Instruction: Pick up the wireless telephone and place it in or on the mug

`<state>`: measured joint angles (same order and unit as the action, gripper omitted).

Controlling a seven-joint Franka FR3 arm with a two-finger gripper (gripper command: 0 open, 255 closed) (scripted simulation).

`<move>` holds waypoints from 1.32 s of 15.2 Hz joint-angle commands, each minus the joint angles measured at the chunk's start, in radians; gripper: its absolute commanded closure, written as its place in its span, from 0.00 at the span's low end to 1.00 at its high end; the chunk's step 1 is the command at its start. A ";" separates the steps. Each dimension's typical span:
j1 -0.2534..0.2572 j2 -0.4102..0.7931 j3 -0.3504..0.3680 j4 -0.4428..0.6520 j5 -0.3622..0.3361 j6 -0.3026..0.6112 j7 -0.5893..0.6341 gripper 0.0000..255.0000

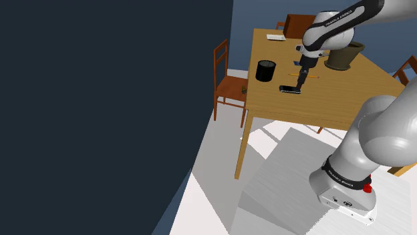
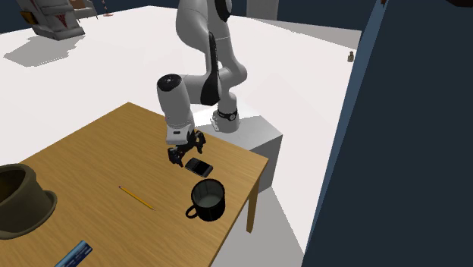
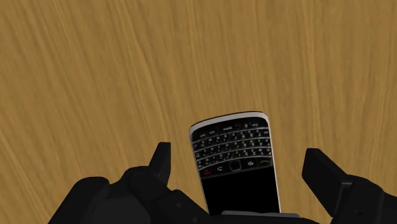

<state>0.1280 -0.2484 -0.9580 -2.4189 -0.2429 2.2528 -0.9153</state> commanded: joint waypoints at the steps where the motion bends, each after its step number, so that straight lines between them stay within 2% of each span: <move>1: 0.009 0.023 -0.017 -0.016 0.015 0.035 -0.016 0.00; 4: 0.032 0.074 -0.047 -0.037 0.057 0.094 -0.049 0.00; 12: 0.031 0.074 -0.047 -0.037 0.057 0.094 -0.049 0.00; 13: 0.031 0.074 -0.047 -0.037 0.057 0.094 -0.049 1.00; 20: 0.031 0.074 -0.047 -0.037 0.057 0.094 -0.049 1.00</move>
<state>0.1593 -0.1748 -1.0047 -2.4556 -0.1861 2.3464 -0.9640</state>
